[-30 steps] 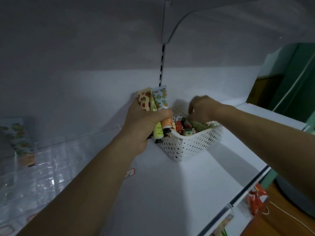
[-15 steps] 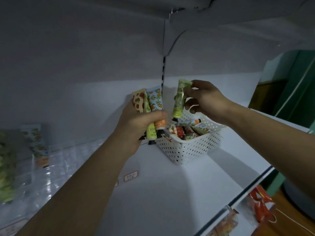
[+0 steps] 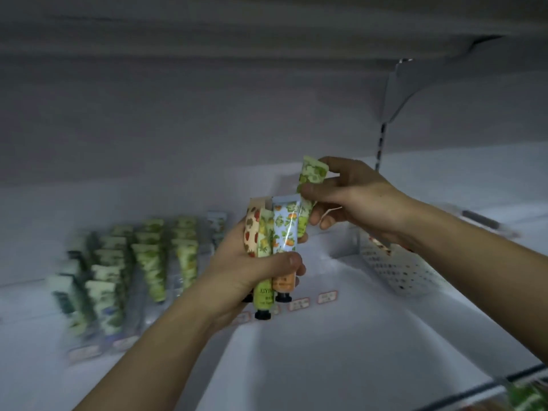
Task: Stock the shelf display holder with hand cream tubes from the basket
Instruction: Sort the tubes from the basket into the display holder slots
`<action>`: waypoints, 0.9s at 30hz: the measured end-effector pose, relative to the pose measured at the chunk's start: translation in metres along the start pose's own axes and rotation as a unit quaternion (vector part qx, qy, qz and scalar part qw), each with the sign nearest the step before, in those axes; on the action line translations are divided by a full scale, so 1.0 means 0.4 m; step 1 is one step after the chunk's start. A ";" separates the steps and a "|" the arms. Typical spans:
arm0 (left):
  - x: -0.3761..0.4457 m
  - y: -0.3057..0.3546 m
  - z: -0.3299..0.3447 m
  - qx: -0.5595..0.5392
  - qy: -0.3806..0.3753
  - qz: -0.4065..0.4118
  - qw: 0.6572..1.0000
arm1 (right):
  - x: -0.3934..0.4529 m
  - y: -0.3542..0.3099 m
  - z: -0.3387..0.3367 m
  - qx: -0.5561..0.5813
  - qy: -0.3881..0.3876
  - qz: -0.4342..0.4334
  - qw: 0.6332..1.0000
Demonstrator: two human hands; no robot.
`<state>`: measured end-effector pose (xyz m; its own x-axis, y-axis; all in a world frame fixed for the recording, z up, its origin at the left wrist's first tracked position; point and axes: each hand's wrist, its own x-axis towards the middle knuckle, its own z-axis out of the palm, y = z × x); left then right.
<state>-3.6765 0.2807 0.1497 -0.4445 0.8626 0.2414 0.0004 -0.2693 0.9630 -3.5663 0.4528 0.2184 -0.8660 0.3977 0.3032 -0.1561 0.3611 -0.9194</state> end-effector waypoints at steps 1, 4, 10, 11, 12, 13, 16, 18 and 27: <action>-0.023 0.001 -0.014 0.006 0.011 0.003 1.000 | 0.001 0.002 0.027 -0.014 -0.009 -0.008 1.000; -0.094 0.005 -0.059 0.027 0.048 0.007 0.998 | 0.004 0.015 0.111 -0.026 -0.014 -0.040 0.999; -0.216 -0.014 -0.159 0.051 0.102 -0.002 0.993 | 0.003 0.059 0.279 0.017 -0.008 -0.072 0.997; -0.235 -0.018 -0.172 0.048 0.115 -0.001 0.992 | 0.005 0.069 0.303 0.033 -0.009 -0.066 0.997; -0.252 -0.022 -0.185 0.042 0.132 -0.002 0.990 | 0.007 0.079 0.326 0.058 -0.013 -0.055 0.997; -0.269 -0.026 -0.197 0.036 0.147 -0.005 0.988 | 0.007 0.090 0.348 0.088 -0.018 -0.040 0.995; -0.313 -0.036 -0.223 0.021 0.184 -0.021 0.982 | 0.006 0.124 0.400 0.129 -0.030 -0.014 0.991; -0.336 -0.039 -0.238 0.022 0.201 -0.032 0.979 | 0.006 0.140 0.425 0.126 -0.040 -0.018 0.991; -0.383 -0.069 -0.269 -0.023 0.297 -0.044 0.953 | 0.042 0.125 0.457 -0.009 0.049 -0.090 0.995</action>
<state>-3.7049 0.1100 0.0732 -0.8703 0.4913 0.0360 -0.0938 -0.2371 0.9670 -3.6754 0.3233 0.1319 -0.7744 0.4056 0.4856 -0.2950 0.4476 -0.8442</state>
